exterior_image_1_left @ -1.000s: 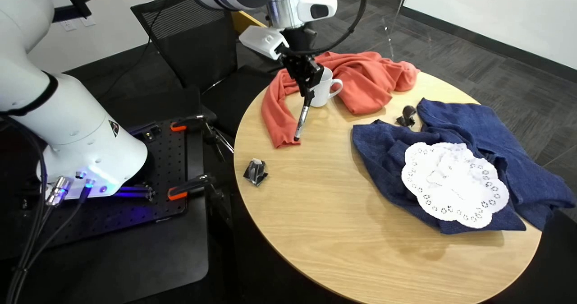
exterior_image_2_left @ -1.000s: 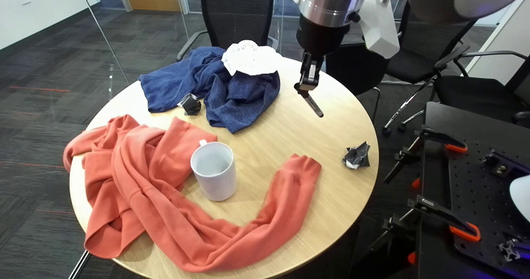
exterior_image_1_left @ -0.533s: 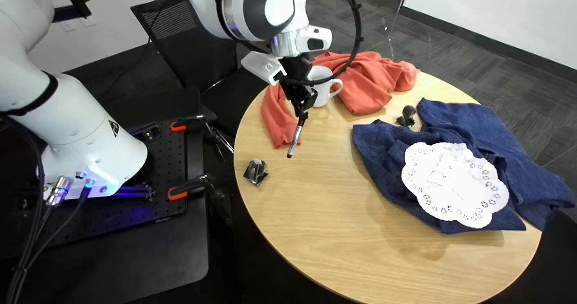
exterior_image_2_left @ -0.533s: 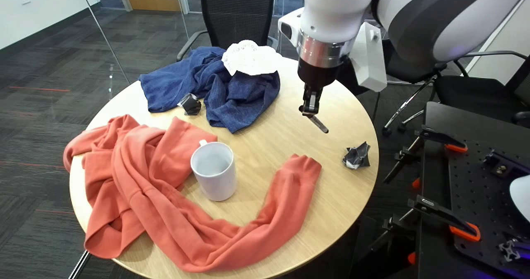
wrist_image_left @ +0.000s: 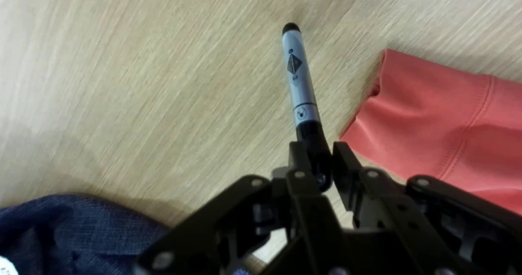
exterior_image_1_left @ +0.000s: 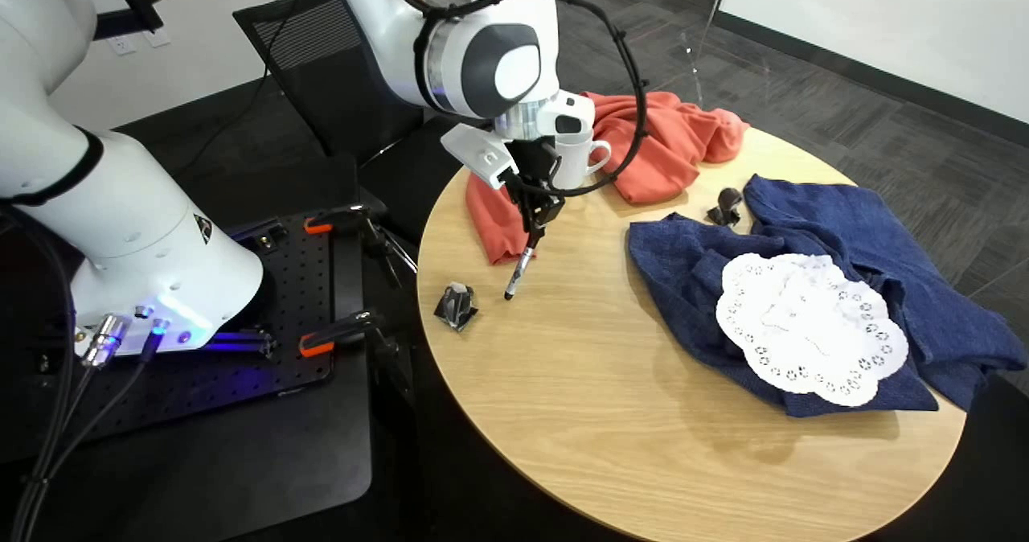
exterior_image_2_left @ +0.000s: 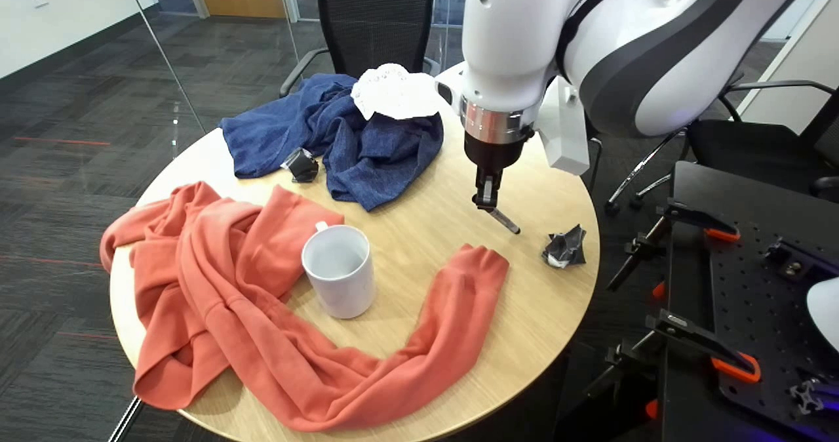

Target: Remove the marker from the cup and put it on the table

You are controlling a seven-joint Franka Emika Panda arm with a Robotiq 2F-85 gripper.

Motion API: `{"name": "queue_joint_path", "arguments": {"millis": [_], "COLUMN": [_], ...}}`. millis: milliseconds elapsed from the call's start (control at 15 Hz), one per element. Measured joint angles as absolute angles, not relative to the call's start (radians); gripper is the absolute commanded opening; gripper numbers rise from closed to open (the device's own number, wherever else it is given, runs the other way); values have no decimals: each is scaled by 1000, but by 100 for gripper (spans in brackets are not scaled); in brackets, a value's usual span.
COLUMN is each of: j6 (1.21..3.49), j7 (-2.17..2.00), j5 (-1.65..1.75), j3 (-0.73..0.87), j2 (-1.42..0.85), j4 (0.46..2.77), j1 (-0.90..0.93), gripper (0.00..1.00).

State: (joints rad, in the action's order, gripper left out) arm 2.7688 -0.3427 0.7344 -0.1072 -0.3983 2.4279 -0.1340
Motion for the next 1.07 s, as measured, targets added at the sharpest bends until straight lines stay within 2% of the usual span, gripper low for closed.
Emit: {"name": "queue_joint_path", "arguments": {"millis": [133, 467, 1067], "j6": [2769, 2769, 2769], "j7": [-343, -343, -343], "j5": [733, 734, 738], "j3": [-107, -107, -107], "j2": [-418, -425, -415], "j4": [2414, 2389, 2371], "j1": [-134, -132, -116], "gripper": [60, 99, 100]}}
